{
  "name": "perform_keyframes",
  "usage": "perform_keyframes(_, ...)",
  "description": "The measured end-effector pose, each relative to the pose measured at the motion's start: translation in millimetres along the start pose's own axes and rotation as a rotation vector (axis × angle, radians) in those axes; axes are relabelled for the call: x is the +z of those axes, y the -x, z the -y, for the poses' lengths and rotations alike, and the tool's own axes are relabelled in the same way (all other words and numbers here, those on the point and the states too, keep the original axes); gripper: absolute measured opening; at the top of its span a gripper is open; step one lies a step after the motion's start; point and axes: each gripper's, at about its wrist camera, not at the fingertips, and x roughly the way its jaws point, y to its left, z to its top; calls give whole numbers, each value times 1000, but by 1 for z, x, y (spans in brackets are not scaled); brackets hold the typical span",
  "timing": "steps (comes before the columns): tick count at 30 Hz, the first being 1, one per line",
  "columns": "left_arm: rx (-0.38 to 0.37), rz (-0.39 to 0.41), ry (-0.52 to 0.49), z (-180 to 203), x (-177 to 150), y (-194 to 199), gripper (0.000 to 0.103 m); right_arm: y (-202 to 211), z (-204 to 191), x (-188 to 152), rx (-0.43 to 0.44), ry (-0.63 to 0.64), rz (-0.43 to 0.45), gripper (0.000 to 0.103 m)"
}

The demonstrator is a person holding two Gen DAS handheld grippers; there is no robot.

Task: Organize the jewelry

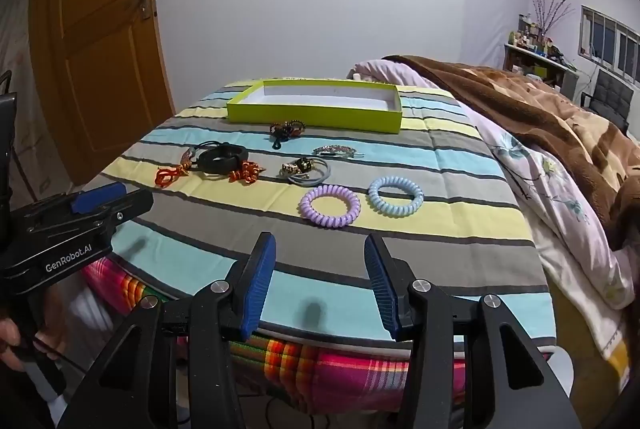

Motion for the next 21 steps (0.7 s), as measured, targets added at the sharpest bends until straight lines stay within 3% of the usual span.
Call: perform_keyframes(21,-11,11,4,-1,1,4,47,4,-1,2,-23,10,14,47)
